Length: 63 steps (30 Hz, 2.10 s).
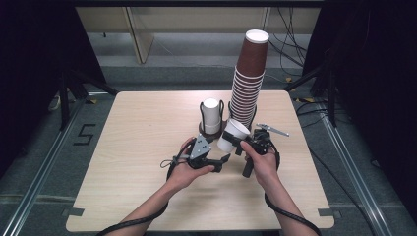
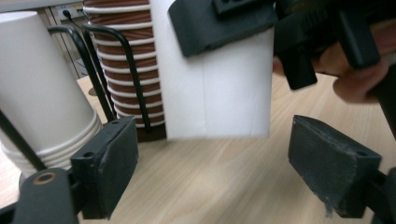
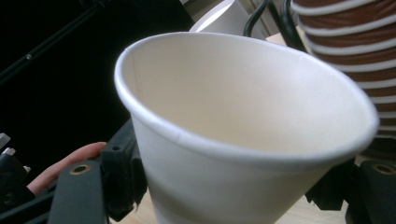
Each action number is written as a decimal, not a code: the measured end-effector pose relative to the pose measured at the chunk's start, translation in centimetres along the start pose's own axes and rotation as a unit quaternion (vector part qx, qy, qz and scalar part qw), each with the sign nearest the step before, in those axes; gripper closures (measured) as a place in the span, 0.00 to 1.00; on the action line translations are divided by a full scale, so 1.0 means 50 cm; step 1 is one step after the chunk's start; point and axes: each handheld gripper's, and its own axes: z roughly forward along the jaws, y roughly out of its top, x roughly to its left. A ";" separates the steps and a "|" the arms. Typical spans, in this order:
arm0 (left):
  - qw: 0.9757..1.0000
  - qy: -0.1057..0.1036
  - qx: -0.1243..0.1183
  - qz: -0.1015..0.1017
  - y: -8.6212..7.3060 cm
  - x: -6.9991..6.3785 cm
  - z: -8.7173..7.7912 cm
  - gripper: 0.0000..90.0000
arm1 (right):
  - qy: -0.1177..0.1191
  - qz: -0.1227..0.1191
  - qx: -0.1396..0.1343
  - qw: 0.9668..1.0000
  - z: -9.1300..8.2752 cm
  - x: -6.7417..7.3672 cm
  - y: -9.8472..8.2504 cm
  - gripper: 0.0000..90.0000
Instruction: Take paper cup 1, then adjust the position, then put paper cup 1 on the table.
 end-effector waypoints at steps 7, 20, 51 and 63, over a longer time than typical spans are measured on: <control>1.000 -0.003 0.003 -0.002 -0.004 0.004 -0.036 0.16 | -0.037 -0.053 -0.008 0.998 -0.027 -0.009 -0.003 0.32; 1.000 0.014 -0.002 -0.014 -0.011 0.018 -0.084 0.16 | -0.090 -0.189 0.002 0.978 -0.076 -0.014 -0.031 0.32; 0.998 0.046 -0.019 -0.036 -0.027 0.036 -0.126 0.16 | -0.143 -0.289 0.039 0.946 -0.149 -0.037 -0.120 0.31; 0.998 0.053 -0.014 -0.036 -0.029 0.041 -0.133 0.16 | -0.143 -0.296 0.062 0.942 -0.139 -0.051 -0.136 0.31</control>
